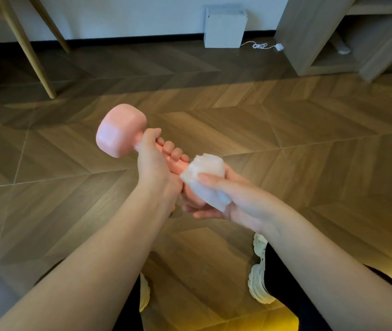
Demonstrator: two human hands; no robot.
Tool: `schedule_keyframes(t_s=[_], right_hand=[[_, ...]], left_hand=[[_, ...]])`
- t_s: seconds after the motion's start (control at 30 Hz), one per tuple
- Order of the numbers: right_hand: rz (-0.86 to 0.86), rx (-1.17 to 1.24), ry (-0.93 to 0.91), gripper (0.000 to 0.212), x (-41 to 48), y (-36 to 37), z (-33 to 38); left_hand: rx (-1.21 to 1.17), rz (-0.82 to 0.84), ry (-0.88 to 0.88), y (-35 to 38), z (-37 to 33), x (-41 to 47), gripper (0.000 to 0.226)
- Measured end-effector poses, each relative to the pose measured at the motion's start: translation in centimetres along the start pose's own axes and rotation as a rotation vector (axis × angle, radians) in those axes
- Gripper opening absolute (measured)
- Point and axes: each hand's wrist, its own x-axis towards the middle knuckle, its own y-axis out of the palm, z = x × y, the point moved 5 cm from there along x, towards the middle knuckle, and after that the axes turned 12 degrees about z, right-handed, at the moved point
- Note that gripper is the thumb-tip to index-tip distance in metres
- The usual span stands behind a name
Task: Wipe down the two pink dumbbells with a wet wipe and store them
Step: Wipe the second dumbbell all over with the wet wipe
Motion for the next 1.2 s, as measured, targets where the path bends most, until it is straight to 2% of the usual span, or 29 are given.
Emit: schedule_keyframes(t_s=[0.1, 0.27, 0.4, 0.53, 0.67, 0.77, 0.97, 1.1, 1.2], right_hand=[[-0.096, -0.095, 0.016, 0.060, 0.8, 0.1, -0.5], [0.127, 0.031, 0.025, 0.055, 0.3, 0.0, 0.0], [0.185, 0.032, 0.002, 0.058, -0.1, -0.4, 0.2], [0.053, -0.044, -0.021, 0.073, 0.2, -0.1, 0.1], [-0.139, -0.153, -0.028, 0.060, 0.6, 0.2, -0.4], [-0.126, -0.120, -0.044, 0.047, 0.5, 0.2, -0.2], [-0.036, 0.011, -0.075, 0.046, 0.1, 0.0, 0.1], [-0.107, 0.025, -0.151, 0.050, 0.0, -0.5, 0.2], [-0.127, -0.010, -0.120, 0.051, 0.2, -0.2, 0.0]], left_hand=[[-0.026, -0.007, 0.027, -0.3, 0.0, 0.2, 0.032], [-0.046, 0.000, -0.014, -0.4, -0.6, 0.2, 0.034], [-0.054, -0.023, -0.024, -0.6, -0.8, 0.4, 0.032], [-0.047, -0.011, -0.023, -0.3, -0.7, 0.3, 0.033], [-0.028, 0.013, -0.010, 0.0, -0.5, 0.1, 0.034], [-0.046, 0.027, -0.008, 0.1, -0.4, 0.2, 0.034], [-0.040, -0.027, -0.013, -0.2, -0.9, 0.4, 0.031], [-0.051, -0.058, -0.032, -0.3, -0.4, 0.5, 0.033], [-0.062, -0.034, -0.023, -0.2, -0.6, 0.7, 0.033]])
